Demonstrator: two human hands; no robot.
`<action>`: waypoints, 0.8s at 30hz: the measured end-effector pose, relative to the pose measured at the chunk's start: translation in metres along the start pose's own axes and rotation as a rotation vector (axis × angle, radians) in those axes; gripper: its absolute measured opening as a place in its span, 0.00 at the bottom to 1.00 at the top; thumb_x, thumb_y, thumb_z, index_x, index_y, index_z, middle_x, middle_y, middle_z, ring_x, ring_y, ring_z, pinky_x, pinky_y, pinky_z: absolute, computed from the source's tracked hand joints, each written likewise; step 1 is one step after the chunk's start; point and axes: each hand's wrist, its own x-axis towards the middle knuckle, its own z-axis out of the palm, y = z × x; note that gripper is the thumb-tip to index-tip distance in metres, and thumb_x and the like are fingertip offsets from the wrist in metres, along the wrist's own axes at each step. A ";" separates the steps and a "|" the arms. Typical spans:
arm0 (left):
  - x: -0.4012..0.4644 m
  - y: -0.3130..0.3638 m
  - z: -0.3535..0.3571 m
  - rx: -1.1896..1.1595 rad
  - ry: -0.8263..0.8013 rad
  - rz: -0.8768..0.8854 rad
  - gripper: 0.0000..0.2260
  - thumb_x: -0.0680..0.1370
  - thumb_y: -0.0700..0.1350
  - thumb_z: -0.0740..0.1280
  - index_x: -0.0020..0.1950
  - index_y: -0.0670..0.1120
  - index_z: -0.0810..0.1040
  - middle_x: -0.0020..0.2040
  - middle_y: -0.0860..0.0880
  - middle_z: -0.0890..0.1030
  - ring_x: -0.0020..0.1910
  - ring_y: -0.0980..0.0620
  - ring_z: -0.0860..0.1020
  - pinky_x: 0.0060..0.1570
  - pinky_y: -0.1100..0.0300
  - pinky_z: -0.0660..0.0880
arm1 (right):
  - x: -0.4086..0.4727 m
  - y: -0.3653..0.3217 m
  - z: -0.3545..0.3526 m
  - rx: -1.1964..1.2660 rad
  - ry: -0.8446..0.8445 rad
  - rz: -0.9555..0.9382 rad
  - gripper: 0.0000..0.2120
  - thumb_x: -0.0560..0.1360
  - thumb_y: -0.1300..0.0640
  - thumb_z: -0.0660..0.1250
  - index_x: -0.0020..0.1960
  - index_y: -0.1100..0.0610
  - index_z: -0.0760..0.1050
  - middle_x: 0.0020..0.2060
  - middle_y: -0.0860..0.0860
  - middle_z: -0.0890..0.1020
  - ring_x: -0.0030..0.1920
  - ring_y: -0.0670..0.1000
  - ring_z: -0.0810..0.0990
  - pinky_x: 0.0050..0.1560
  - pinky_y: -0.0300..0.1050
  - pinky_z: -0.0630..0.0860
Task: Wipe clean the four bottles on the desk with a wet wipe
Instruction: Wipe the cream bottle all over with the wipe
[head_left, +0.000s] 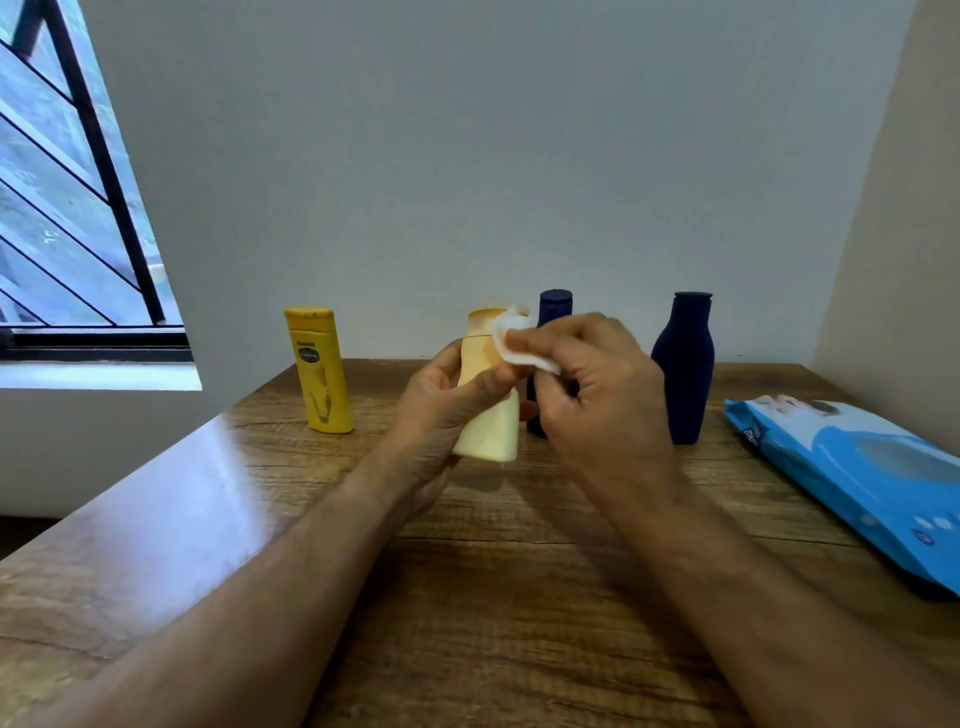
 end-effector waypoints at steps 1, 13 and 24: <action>0.000 0.000 0.000 -0.008 -0.017 0.010 0.28 0.69 0.47 0.79 0.68 0.46 0.77 0.59 0.40 0.82 0.56 0.40 0.81 0.53 0.45 0.80 | -0.001 0.001 0.002 -0.007 -0.028 -0.017 0.13 0.76 0.62 0.68 0.60 0.55 0.81 0.52 0.51 0.78 0.53 0.49 0.77 0.50 0.46 0.80; 0.005 0.004 -0.001 -0.307 0.179 -0.129 0.24 0.84 0.54 0.55 0.66 0.35 0.76 0.58 0.35 0.82 0.56 0.40 0.81 0.62 0.43 0.76 | -0.006 0.000 0.003 -0.135 -0.460 -0.012 0.12 0.76 0.55 0.68 0.59 0.46 0.81 0.47 0.40 0.74 0.45 0.39 0.74 0.46 0.29 0.70; -0.002 -0.005 0.009 -0.300 0.230 -0.211 0.23 0.85 0.55 0.55 0.64 0.37 0.77 0.51 0.37 0.84 0.51 0.41 0.83 0.57 0.45 0.79 | -0.008 -0.005 0.008 -0.151 -0.531 -0.006 0.14 0.77 0.53 0.66 0.62 0.49 0.79 0.48 0.45 0.77 0.46 0.42 0.75 0.48 0.34 0.76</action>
